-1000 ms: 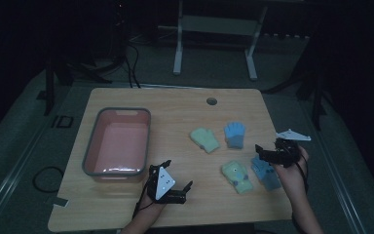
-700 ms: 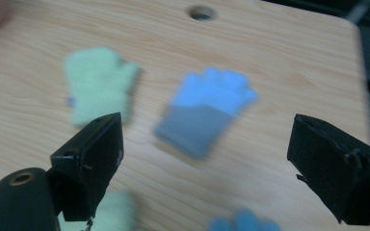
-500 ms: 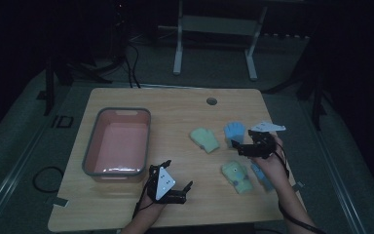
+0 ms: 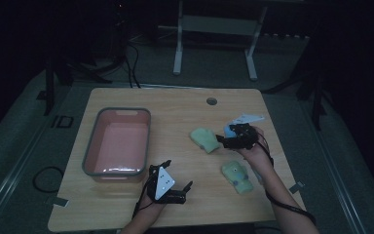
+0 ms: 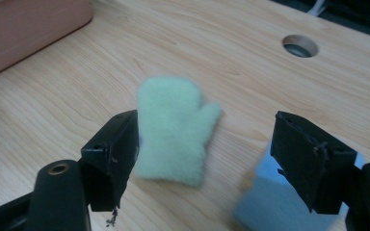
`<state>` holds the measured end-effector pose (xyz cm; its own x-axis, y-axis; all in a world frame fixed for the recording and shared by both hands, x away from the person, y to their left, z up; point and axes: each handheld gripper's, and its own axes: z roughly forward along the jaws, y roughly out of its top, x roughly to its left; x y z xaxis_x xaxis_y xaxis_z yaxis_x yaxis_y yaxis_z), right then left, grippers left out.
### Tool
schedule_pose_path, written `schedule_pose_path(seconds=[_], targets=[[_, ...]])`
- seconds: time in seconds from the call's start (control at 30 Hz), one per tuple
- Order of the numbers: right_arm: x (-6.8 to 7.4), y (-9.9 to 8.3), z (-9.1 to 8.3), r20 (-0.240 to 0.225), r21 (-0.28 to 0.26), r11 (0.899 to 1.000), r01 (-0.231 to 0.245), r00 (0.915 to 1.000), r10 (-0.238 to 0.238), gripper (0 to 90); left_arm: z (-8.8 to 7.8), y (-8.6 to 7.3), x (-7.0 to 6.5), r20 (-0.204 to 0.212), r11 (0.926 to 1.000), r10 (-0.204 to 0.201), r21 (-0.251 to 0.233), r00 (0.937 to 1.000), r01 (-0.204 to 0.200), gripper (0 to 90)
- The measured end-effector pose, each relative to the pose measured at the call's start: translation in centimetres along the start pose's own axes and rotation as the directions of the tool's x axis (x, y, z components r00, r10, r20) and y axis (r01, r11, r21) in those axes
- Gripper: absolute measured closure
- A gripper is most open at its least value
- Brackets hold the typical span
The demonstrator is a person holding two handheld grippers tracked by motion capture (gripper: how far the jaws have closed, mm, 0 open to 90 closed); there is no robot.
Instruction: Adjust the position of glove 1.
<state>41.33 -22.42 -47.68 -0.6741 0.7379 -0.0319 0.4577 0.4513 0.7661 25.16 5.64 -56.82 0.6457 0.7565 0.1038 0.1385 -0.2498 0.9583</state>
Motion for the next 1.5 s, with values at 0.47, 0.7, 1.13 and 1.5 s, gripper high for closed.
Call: schedule_pose_path(seconds=[0.47, 0.7, 1.13, 1.5], targets=[[0.9, 1.7, 4.7, -0.041, 0.066, 0.997, 0.032, 0.9987, -0.029, 49.4, 0.0, 0.0, 0.1, 0.008, 1.0000, -0.005, -0.002, 1.0000, 0.005, 1.3], [0.7, 1.8, 7.6, -0.068, 0.151, 0.988, 0.030, 0.9975, -0.020, 56.3, 0.0, 0.0, 0.1, 0.009, 1.0000, -0.006, -0.002, 0.9999, 0.006, 1.3], [0.8, 0.9, 10.4, -0.071, 0.244, 0.968, 0.062, 0.9964, -0.046, 57.9, 0.0, 0.0, 0.1, 0.009, 1.0000, -0.006, -0.002, 0.9999, 0.006, 1.3], [1.3, 1.0, 10.4, -0.075, 0.258, 0.963, 0.084, 0.9949, -0.067, 81.7, 0.0, 0.0, 0.1, 0.007, 1.0000, -0.006, -0.001, 1.0000, 0.006, 1.3]])
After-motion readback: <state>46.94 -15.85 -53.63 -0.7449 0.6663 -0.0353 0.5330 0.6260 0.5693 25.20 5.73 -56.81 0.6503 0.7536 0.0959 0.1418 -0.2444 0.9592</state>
